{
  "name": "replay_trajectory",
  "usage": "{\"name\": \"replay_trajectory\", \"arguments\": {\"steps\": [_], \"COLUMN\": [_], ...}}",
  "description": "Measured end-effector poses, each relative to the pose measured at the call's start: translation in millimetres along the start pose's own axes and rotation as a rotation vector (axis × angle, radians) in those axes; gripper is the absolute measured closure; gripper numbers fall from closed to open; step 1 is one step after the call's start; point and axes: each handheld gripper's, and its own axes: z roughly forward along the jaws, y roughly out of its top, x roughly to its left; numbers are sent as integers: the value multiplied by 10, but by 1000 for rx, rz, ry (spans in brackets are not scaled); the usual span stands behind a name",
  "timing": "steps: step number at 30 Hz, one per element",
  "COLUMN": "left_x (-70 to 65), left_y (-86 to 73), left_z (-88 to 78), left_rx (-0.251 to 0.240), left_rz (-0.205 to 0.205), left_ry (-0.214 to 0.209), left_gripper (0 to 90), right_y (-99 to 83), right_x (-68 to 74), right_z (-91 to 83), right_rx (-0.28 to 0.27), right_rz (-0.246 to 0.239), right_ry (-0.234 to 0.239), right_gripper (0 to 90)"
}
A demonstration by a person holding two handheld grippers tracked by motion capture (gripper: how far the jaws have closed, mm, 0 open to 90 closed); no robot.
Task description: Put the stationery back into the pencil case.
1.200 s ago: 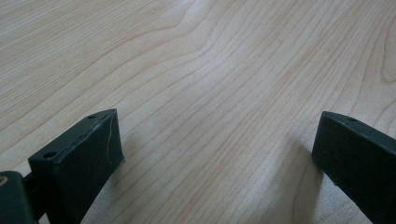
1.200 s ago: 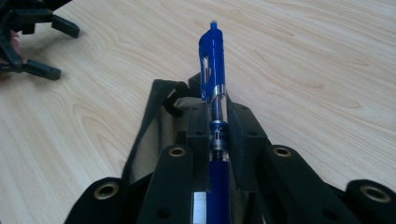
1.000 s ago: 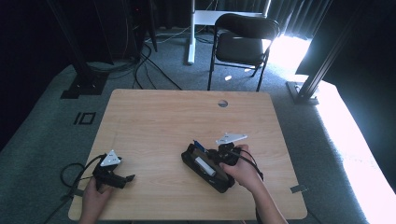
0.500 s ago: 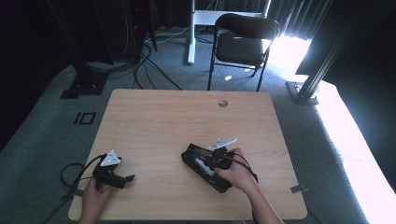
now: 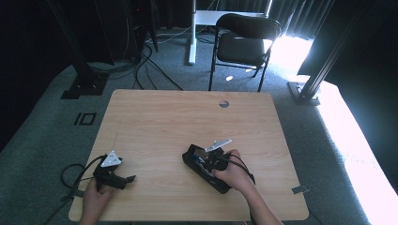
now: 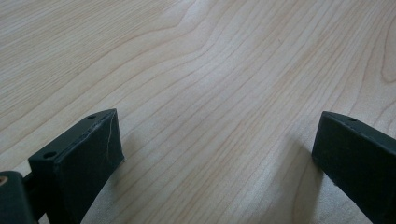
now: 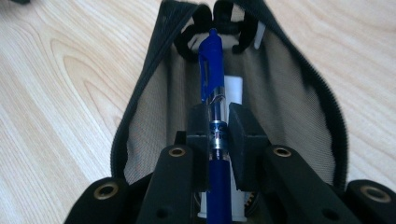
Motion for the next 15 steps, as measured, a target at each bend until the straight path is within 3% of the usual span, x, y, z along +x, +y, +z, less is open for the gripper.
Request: {"name": "replay_trajectory", "arguments": {"steps": [7,15], "left_x": [0,0], "left_y": [0,2], "left_z": [0,2], "left_rx": [1,0], "left_rz": [1,-1], "left_ry": [0,1], "left_gripper": [19,19], "right_y": [-7,9], "right_x": [1,-14], "right_z": [36,-64], "right_rx": [24,-24], "right_rz": [3,29], "right_ry": [-7,23], "right_gripper": [750,706]}}
